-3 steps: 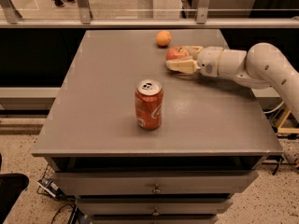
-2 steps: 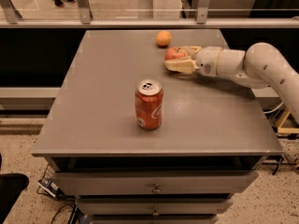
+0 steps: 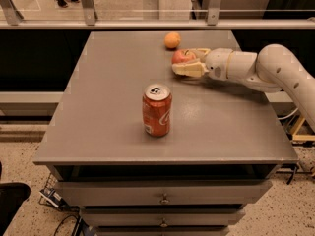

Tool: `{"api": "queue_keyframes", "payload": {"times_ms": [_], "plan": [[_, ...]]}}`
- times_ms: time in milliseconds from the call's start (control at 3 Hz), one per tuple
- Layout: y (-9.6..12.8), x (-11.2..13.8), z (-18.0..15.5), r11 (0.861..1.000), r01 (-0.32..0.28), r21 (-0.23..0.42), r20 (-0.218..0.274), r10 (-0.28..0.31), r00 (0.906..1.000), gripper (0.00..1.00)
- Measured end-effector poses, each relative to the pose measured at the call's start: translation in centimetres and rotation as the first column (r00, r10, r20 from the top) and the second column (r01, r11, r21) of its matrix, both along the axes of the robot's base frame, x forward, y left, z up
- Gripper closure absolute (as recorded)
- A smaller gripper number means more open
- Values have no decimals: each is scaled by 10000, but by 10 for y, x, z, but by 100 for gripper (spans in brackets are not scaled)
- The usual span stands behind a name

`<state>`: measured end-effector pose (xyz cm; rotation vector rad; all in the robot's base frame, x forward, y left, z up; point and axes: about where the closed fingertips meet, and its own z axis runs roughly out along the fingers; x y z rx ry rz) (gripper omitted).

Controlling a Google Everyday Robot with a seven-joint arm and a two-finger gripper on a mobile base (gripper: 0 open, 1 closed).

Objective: Pick apple

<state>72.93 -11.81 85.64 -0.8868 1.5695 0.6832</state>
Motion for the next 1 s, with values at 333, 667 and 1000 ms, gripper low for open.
{"api": "queue_keyframes", "payload": {"times_ms": [333, 667, 1000], "plan": [[5, -4, 18, 9987, -341, 366, 178, 335, 9993, 100], [13, -10, 54, 9972, -678, 307, 566, 660, 9962, 100], [20, -16, 89, 9958, -912, -7, 866, 909, 9921, 100]]}}
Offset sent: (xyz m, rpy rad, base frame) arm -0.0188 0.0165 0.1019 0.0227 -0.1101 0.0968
